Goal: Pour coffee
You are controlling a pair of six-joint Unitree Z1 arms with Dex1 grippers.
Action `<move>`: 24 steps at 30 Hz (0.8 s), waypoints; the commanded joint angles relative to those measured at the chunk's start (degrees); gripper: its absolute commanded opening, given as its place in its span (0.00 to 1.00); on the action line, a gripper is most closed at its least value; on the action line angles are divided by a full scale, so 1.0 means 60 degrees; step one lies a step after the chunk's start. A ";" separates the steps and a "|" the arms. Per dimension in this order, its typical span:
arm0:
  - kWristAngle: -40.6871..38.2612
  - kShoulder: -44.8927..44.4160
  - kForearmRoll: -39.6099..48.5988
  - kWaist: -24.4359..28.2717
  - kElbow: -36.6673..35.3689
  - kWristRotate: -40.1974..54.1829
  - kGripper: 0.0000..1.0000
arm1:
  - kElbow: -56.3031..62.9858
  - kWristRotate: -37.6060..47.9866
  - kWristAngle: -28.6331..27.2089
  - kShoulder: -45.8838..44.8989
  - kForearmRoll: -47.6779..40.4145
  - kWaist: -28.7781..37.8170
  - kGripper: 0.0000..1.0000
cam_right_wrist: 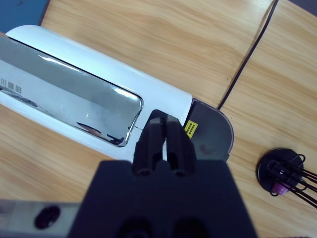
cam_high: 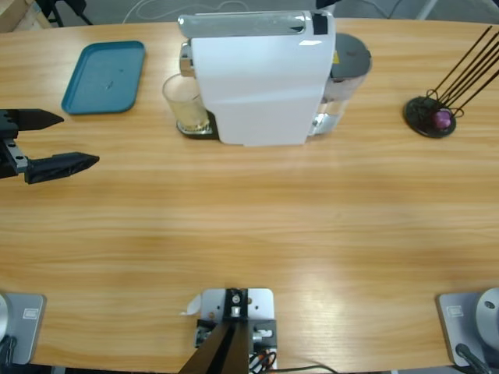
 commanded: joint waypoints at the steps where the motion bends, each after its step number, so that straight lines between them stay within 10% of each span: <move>1: 0.0134 0.0368 -0.0159 -0.0104 0.0334 -0.0103 1.00 | 0.0689 -0.0069 0.0000 0.0263 -0.0044 0.0072 0.00; 9: 0.0137 0.0427 -0.0290 -0.0104 0.0337 -0.0103 1.00 | -0.0058 -0.0379 -0.0120 -0.0303 -0.0073 0.0084 0.05; 10: 0.0134 0.0421 -0.0305 -0.0104 0.0314 -0.0103 1.00 | -0.0700 -0.0426 -0.0102 -0.0373 0.0290 0.0084 0.68; 11: 0.0128 0.0412 -0.0305 -0.0104 0.0293 -0.0103 1.00 | -0.1412 -0.0435 -0.0111 -0.0429 0.0855 0.0087 1.00; 24: 0.0099 0.0040 -0.0290 -0.0104 0.0267 -0.0118 1.00 | -0.1523 0.0286 0.0425 -0.0180 0.2531 0.0333 1.00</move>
